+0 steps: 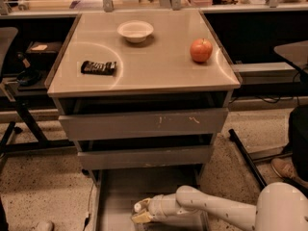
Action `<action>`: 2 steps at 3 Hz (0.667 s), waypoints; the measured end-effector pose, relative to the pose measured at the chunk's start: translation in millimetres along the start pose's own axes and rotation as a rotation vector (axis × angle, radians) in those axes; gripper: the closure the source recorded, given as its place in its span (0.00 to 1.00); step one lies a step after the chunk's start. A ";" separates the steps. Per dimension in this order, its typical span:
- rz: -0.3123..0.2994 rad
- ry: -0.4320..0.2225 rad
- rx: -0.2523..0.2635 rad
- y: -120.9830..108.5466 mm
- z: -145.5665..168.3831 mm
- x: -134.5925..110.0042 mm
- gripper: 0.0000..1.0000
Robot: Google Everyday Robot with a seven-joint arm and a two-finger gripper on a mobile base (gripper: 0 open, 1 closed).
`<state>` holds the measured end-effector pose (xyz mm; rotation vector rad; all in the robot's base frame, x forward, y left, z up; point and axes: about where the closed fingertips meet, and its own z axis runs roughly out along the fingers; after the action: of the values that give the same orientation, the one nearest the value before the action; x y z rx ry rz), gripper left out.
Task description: Pick blue plastic bottle from bottom drawer and place on counter
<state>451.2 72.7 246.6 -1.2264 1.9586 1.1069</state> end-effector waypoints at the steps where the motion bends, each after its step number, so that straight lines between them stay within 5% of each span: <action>1: 0.017 -0.038 0.014 6.2 -11.2 -12.3 1.00; 2: 0.015 -0.171 0.078 26.5 -55.5 -63.5 1.00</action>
Offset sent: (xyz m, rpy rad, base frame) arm 0.0025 -0.0389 0.1830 0.2476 -0.1518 -0.2615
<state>451.4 58.4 333.8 -1.0428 1.8657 1.0945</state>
